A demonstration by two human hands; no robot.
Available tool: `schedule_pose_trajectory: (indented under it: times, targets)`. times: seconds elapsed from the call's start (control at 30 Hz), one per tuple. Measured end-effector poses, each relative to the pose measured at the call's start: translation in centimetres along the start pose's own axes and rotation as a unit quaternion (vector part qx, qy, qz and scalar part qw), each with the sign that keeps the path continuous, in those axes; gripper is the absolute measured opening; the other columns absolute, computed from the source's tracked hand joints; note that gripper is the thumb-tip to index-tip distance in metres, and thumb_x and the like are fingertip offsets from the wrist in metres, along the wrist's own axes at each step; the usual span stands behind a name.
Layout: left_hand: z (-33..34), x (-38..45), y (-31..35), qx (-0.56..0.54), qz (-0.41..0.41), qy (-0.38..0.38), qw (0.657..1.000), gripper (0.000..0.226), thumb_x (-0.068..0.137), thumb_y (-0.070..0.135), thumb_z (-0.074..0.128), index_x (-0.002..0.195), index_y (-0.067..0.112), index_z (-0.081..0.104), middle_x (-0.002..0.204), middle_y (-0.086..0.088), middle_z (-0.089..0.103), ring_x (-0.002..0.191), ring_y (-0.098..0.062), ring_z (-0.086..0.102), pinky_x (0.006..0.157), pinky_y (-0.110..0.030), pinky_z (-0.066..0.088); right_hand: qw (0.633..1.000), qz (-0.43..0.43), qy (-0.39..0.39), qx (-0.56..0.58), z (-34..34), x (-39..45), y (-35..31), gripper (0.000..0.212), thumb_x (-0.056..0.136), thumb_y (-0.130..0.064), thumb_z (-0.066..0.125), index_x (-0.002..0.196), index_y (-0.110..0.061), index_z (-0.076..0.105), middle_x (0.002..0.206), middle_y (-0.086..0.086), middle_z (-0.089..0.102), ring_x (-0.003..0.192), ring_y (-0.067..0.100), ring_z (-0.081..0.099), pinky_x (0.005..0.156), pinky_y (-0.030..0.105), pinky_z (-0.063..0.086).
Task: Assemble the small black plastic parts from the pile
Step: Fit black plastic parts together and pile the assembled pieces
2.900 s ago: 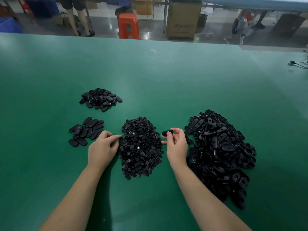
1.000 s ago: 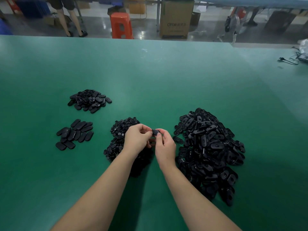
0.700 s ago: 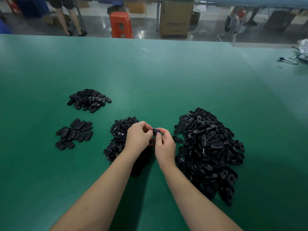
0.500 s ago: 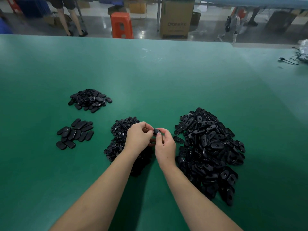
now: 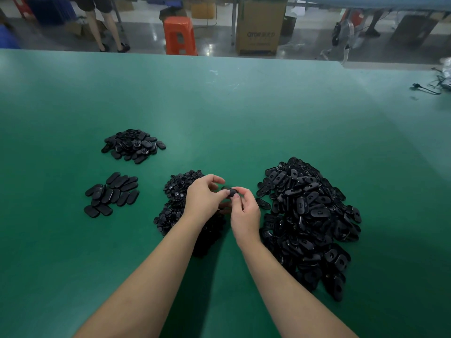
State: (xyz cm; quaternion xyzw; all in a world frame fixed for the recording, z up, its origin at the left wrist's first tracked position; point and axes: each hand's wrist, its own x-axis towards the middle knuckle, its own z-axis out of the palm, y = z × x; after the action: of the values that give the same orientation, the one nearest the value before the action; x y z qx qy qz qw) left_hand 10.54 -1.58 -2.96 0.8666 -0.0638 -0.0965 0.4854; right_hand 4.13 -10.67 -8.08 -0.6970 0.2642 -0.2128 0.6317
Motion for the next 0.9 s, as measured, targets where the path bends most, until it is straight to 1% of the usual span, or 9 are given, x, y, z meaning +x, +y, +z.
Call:
schedule_pose_trajectory:
  times: [0.03, 0.1, 0.13, 0.2, 0.33, 0.5, 0.57, 0.73, 0.9]
  targets:
    - [-0.03, 0.05, -0.03, -0.005, -0.003, -0.007, 1.0, 0.024, 0.081, 0.023, 0.082, 0.103, 0.027, 0.073, 0.091, 0.005, 0.068, 0.075, -0.011, 0.061, 0.071, -0.027, 0.052, 1.0, 0.002, 0.0, 0.004, 0.02, -0.01, 0.04, 0.025, 0.101, -0.013, 0.052, 0.094, -0.035, 0.062, 0.094, -0.01, 0.075, 0.091, 0.003, 0.07, 0.088, 0.035, 0.057]
    - [0.0, 0.03, 0.05, -0.032, -0.01, -0.026, 0.999, 0.025, 0.083, 0.019, 0.081, 0.107, 0.021, 0.075, 0.093, 0.002, 0.072, 0.068, -0.011, 0.063, 0.058, -0.028, 0.054, 1.0, 0.007, -0.001, 0.008, 0.06, 0.02, 0.14, 0.025, 0.101, -0.013, 0.05, 0.095, -0.034, 0.061, 0.094, -0.007, 0.075, 0.09, 0.003, 0.071, 0.088, 0.037, 0.058]
    - [0.06, 0.02, 0.01, -0.04, -0.009, -0.029, 0.999, 0.02, 0.083, 0.016, 0.08, 0.102, 0.019, 0.076, 0.088, 0.0, 0.074, 0.059, -0.008, 0.063, 0.049, -0.026, 0.052, 1.0, 0.008, -0.001, 0.006, 0.06, 0.05, 0.18, 0.025, 0.101, -0.013, 0.05, 0.095, -0.035, 0.061, 0.095, -0.006, 0.075, 0.092, 0.003, 0.071, 0.088, 0.038, 0.058]
    - [0.11, 0.07, -0.03, -0.048, -0.004, -0.029, 0.998, 0.011, 0.083, 0.013, 0.08, 0.088, 0.022, 0.074, 0.078, -0.002, 0.073, 0.047, -0.005, 0.058, 0.043, -0.024, 0.048, 1.0, 0.011, -0.002, 0.003, 0.07, 0.13, 0.19, 0.025, 0.101, -0.014, 0.05, 0.094, -0.036, 0.06, 0.095, -0.007, 0.074, 0.092, 0.005, 0.07, 0.088, 0.038, 0.058]
    - [-0.13, 0.17, -0.04, -0.1, -0.029, -0.05, 0.993, 0.01, 0.081, 0.008, 0.081, 0.082, 0.015, 0.074, 0.074, -0.009, 0.071, 0.054, -0.016, 0.062, 0.048, -0.028, 0.051, 1.0, -0.001, 0.004, -0.014, -0.05, 0.11, 0.06, 0.021, 0.099, -0.022, 0.055, 0.091, -0.041, 0.059, 0.088, -0.018, 0.072, 0.085, -0.001, 0.067, 0.078, 0.025, 0.053]
    - [-0.23, -0.35, 0.21, -0.132, -0.048, -0.073, 0.987, 0.003, 0.086, 0.006, 0.078, 0.089, 0.006, 0.077, 0.071, -0.004, 0.073, 0.049, -0.01, 0.062, 0.051, -0.029, 0.055, 1.0, -0.012, 0.003, -0.01, -0.03, -0.08, -0.16, 0.011, 0.1, -0.022, 0.056, 0.098, -0.032, 0.061, 0.093, -0.012, 0.073, 0.088, 0.0, 0.066, 0.076, 0.016, 0.051]
    - [-0.15, -0.56, 0.27, -0.137, -0.063, -0.074, 0.986, 0.003, 0.088, 0.005, 0.074, 0.09, 0.005, 0.076, 0.072, -0.005, 0.072, 0.047, -0.012, 0.061, 0.051, -0.028, 0.055, 1.0, -0.016, 0.001, -0.01, 0.02, -0.15, -0.16, 0.012, 0.101, -0.019, 0.055, 0.1, -0.028, 0.062, 0.094, -0.012, 0.072, 0.088, -0.002, 0.066, 0.076, 0.013, 0.049]
    - [0.25, -0.61, 0.47, -0.159, -0.087, -0.071, 0.981, 0.002, 0.088, 0.001, 0.071, 0.089, 0.0, 0.072, 0.071, -0.007, 0.068, 0.043, -0.009, 0.057, 0.049, -0.029, 0.055, 1.0, -0.015, 0.0, -0.022, 0.08, -0.02, 0.02, 0.014, 0.102, -0.016, 0.052, 0.102, -0.027, 0.06, 0.098, -0.009, 0.071, 0.092, 0.003, 0.065, 0.081, 0.023, 0.051]
    - [0.19, -0.34, 0.12, -0.12, -0.066, -0.066, 0.988, 0.002, 0.084, 0.005, 0.073, 0.083, 0.006, 0.072, 0.076, -0.008, 0.074, 0.047, -0.023, 0.066, 0.049, -0.032, 0.057, 0.999, -0.016, 0.001, -0.037, 0.16, -0.06, -0.05, 0.023, 0.102, -0.016, 0.05, 0.096, -0.038, 0.056, 0.096, -0.012, 0.069, 0.089, 0.0, 0.063, 0.078, 0.024, 0.05]
